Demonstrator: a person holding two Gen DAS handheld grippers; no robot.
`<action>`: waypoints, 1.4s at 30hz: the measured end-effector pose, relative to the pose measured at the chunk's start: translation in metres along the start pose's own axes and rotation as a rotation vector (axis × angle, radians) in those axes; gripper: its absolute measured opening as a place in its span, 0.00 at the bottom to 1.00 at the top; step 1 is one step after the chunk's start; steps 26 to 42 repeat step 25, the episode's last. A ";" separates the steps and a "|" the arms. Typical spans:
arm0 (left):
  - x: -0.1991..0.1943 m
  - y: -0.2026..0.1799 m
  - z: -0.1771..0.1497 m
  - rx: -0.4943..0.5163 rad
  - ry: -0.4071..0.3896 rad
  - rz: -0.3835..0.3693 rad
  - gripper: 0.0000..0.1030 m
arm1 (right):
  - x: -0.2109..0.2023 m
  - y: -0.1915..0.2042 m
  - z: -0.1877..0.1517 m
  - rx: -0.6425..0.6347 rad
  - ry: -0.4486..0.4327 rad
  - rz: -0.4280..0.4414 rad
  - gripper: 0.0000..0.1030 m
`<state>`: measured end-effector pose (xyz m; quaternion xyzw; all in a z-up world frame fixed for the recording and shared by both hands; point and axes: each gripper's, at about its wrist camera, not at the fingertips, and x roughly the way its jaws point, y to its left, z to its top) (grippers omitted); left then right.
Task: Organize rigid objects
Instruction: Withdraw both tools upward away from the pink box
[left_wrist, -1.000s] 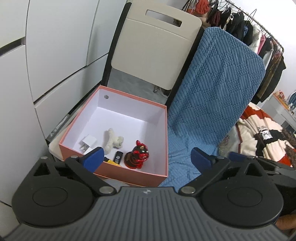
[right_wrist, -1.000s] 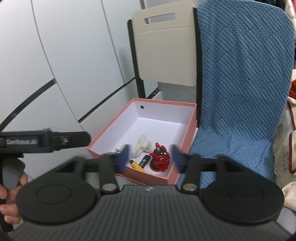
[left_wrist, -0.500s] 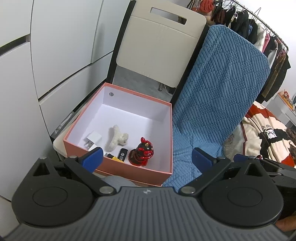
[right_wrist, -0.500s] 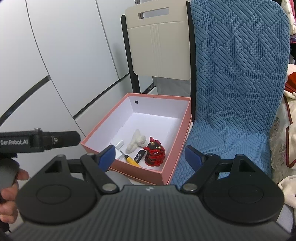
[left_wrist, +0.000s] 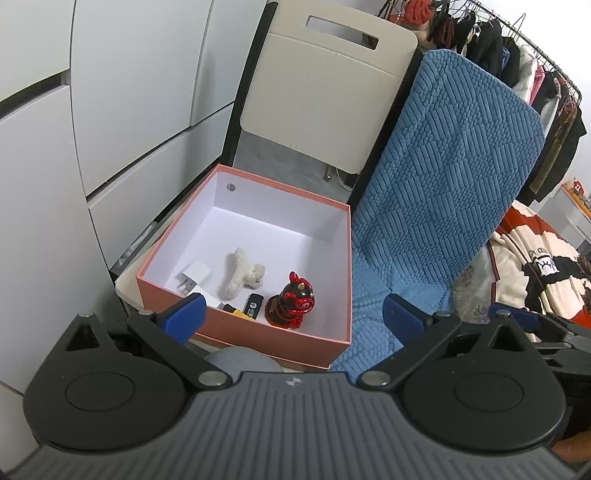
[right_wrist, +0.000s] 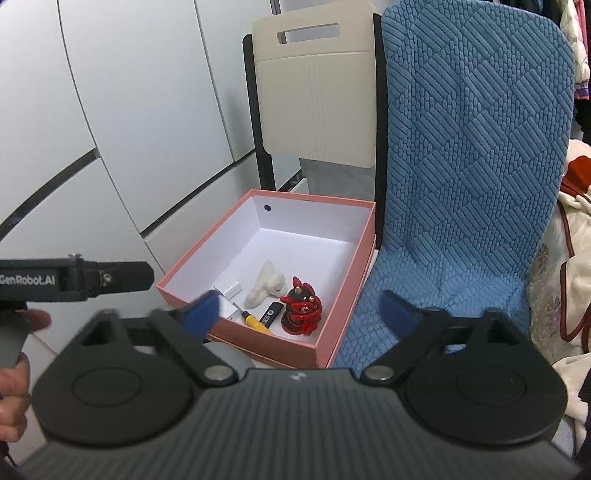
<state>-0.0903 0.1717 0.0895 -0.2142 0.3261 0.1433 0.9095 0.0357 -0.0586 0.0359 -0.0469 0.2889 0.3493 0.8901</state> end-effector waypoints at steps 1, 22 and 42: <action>0.000 0.000 0.000 -0.001 0.000 0.000 1.00 | -0.001 0.000 0.000 -0.001 -0.004 0.006 1.00; -0.004 0.003 -0.004 -0.005 0.001 -0.006 1.00 | -0.003 0.003 -0.001 -0.015 -0.001 -0.013 1.00; -0.004 0.003 -0.003 -0.005 0.001 -0.007 1.00 | -0.003 0.004 -0.001 -0.017 -0.002 -0.017 1.00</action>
